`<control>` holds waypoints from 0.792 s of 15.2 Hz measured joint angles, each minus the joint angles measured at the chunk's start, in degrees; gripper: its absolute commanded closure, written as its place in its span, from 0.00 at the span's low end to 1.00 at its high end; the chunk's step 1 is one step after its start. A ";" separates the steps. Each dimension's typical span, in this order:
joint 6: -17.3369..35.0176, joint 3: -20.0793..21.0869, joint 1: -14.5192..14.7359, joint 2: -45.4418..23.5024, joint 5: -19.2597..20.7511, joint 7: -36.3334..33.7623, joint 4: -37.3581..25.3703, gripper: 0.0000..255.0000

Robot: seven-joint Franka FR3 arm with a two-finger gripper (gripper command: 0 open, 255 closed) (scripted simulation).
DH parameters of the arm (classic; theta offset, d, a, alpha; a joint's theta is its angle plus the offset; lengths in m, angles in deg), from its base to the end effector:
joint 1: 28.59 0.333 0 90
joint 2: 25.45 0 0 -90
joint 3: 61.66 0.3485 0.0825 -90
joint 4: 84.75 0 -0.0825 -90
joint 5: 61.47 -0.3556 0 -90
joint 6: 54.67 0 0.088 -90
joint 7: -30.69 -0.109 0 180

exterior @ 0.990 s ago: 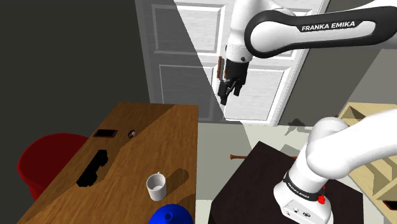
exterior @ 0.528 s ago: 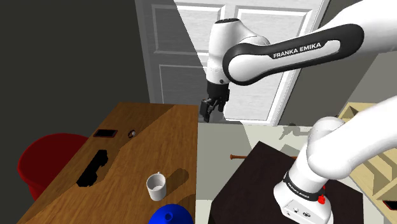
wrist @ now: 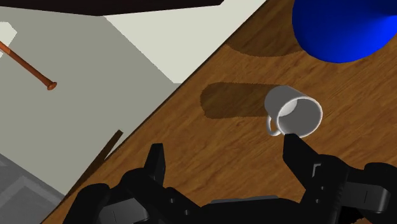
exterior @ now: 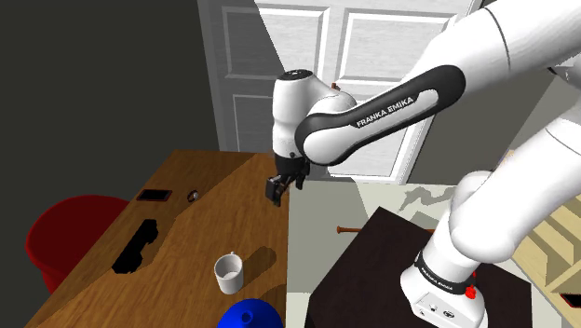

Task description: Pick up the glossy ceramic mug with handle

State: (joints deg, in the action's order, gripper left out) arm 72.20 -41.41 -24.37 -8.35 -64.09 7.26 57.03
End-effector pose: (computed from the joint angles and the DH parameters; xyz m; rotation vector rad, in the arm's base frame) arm 0.3703 0.1761 0.4425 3.0898 -0.0344 0.0715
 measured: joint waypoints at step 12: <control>12.86 5.41 2.61 -27.88 15.49 -19.59 -11.51 0.00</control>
State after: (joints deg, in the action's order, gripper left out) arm 85.05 -36.00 -21.76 -36.23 -48.60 -12.33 45.52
